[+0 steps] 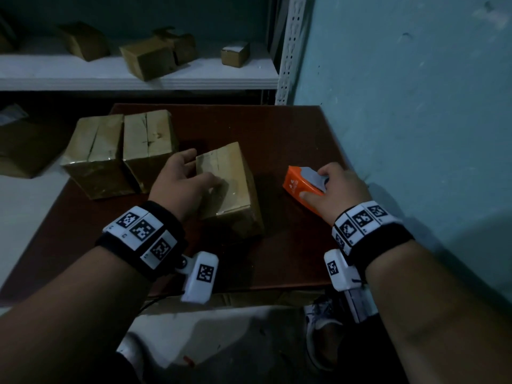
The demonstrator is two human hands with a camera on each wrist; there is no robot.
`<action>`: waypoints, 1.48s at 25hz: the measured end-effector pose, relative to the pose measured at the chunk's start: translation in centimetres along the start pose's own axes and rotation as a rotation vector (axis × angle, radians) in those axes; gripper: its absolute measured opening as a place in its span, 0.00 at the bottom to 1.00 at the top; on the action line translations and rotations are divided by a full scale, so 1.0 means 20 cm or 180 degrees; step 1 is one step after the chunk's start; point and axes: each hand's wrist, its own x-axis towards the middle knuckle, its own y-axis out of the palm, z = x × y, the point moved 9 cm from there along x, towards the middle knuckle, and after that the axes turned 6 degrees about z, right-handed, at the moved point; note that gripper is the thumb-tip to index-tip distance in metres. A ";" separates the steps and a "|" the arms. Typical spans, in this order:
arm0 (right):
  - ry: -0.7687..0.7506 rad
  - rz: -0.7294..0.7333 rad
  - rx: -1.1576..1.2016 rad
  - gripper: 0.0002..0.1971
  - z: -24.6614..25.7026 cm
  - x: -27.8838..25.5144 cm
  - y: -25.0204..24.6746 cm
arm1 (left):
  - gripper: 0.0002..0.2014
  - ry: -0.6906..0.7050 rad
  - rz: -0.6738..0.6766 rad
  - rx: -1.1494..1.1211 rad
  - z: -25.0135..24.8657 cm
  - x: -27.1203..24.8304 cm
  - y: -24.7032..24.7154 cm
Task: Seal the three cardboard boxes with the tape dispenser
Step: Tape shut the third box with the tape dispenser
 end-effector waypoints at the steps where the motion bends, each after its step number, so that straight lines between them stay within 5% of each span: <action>1: -0.0009 0.0082 -0.0175 0.37 0.01 -0.01 0.01 | 0.43 0.0007 0.0008 -0.0007 0.01 0.00 0.00; 8: -0.0082 0.0151 -0.0978 0.27 0.08 -0.06 0.01 | 0.44 -0.0049 0.0030 0.0006 0.04 0.01 -0.05; 16: -0.0972 -0.0415 0.0017 0.27 0.27 -0.21 -0.21 | 0.35 0.0027 0.0016 0.0066 0.05 0.00 -0.13; 20: -0.1543 -0.0668 0.0110 0.28 0.44 -0.36 -0.33 | 0.20 0.0687 -0.0436 0.0635 -0.11 -0.10 -0.23; 22: -0.1809 -0.0715 0.0183 0.27 0.51 -0.42 -0.38 | 0.20 0.1158 -0.0475 0.0764 -0.22 -0.17 -0.24; 26: -0.2257 -0.0775 0.0434 0.28 0.62 -0.53 -0.44 | 0.32 0.1556 0.0588 0.0358 -0.32 -0.27 -0.13; 30: -0.2571 -0.0573 0.0686 0.27 0.69 -0.60 -0.41 | 0.23 0.1531 0.1385 0.0120 -0.31 -0.33 -0.05; 37: -0.2811 -0.0466 0.0800 0.27 0.76 -0.65 -0.40 | 0.07 0.1394 0.1506 -0.0237 -0.29 -0.36 -0.10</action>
